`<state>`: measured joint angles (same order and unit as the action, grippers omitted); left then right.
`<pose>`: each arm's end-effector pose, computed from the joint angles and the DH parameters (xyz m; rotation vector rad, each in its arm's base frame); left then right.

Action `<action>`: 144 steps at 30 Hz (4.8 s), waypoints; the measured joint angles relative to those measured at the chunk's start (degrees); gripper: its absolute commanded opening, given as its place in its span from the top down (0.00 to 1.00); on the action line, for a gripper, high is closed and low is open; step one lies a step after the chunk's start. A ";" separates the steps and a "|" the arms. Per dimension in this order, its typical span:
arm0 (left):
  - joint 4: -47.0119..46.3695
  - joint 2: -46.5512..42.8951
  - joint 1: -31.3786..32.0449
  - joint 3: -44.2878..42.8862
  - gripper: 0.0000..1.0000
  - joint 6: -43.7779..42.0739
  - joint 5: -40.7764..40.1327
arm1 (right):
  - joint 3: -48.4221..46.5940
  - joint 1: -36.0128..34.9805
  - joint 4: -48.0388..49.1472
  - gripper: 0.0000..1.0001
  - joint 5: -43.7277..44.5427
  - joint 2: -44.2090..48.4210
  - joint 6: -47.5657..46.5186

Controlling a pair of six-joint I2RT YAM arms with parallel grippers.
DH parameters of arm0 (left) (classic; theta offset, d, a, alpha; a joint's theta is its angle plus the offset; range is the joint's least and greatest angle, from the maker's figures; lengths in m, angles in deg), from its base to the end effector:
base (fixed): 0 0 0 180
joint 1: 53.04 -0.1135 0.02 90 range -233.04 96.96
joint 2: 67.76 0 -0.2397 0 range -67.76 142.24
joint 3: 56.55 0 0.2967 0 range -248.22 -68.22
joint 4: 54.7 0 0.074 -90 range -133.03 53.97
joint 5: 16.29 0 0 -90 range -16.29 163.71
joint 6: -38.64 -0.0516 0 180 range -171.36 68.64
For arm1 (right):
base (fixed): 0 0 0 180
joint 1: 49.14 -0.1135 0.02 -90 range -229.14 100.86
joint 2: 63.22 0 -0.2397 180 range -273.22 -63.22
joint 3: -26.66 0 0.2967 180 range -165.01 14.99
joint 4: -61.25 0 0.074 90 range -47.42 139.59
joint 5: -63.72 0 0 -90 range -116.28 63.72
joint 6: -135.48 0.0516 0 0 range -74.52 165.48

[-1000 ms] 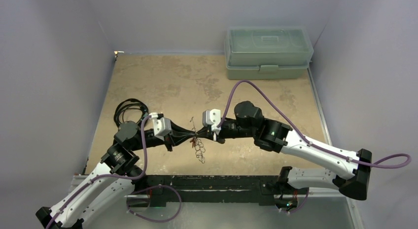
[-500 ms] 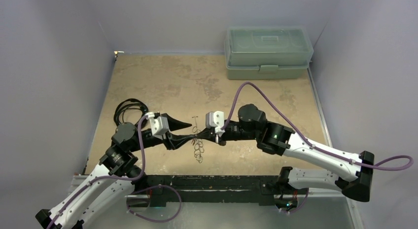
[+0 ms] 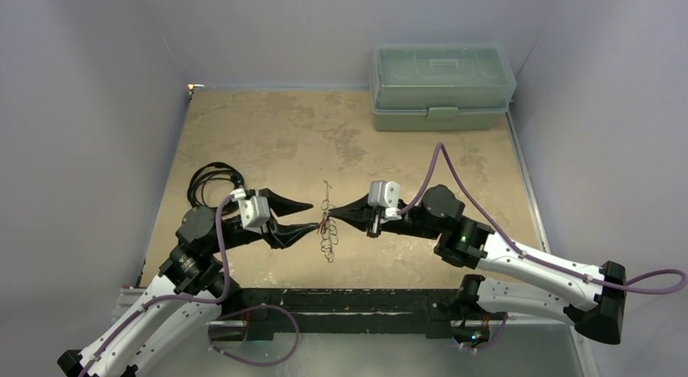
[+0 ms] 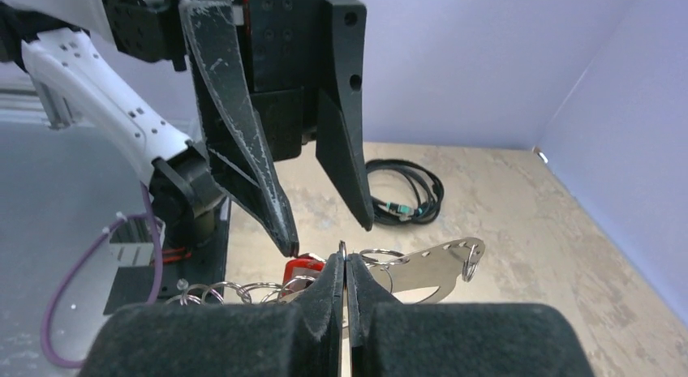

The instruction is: Put the keys on the keyring

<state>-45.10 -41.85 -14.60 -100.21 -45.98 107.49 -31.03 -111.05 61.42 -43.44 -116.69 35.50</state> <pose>0.1409 -0.1485 0.3253 0.9014 1.2484 -1.0349 0.1260 0.2684 0.3374 -1.1162 1.1085 0.9446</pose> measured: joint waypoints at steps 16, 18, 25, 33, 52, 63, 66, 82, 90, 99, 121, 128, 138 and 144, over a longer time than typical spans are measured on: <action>-0.96 1.95 0.00 0.00 0.54 1.62 3.32 | 6.21 0.00 18.69 1.00 0.81 0.90 6.99; -1.07 1.97 0.00 0.00 0.52 2.03 3.45 | 6.21 0.00 19.61 1.00 1.31 0.59 7.21; -1.33 1.92 0.00 0.00 0.55 2.56 3.48 | 6.21 0.00 19.56 1.00 2.32 -0.11 7.41; -1.40 1.90 0.00 0.00 0.90 2.38 3.34 | 6.21 0.00 19.61 1.00 2.21 -2.03 7.69; 1.07 1.92 -0.02 0.00 1.00 0.90 1.92 | 6.21 -0.02 19.69 1.00 1.68 -5.42 8.24; 1.11 3.48 0.00 0.00 1.00 0.92 1.29 | 6.21 -0.02 18.43 1.00 2.58 -4.28 8.02; 1.03 4.39 0.00 -0.04 1.00 0.92 0.85 | 6.21 -0.02 17.16 1.00 2.80 -2.36 7.37; 1.11 3.45 0.26 -0.07 0.05 0.98 -1.51 | 6.21 -0.07 14.99 1.00 4.11 -0.02 6.36; 3.48 -0.22 0.26 -0.11 0.02 -0.72 -13.18 | 7.87 -0.07 14.08 1.00 7.43 0.31 6.58; 4.87 -3.21 0.26 -0.15 0.01 -0.22 -27.50 | 9.51 -0.07 9.31 1.00 14.95 -2.19 8.13; 10.97 -0.81 0.26 -3.06 0.04 -0.04 -40.65 | -2.86 -0.04 3.23 1.00 22.29 -36.26 10.86; 11.08 -0.81 0.26 -3.06 0.05 -0.07 -41.31 | -5.84 0.17 4.92 1.00 22.18 -40.46 10.95; 11.15 -0.81 0.24 -3.06 0.05 -0.07 -41.48 | -2.34 0.85 7.39 1.00 24.15 -45.99 15.08; 11.15 -0.79 0.26 -3.06 0.05 -0.07 -41.48 | 1.51 0.85 6.80 0.63 25.66 -43.19 18.45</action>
<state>-33.95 -42.63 -14.34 -103.27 -46.04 66.00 -29.52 -110.20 68.22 -17.78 -159.88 53.95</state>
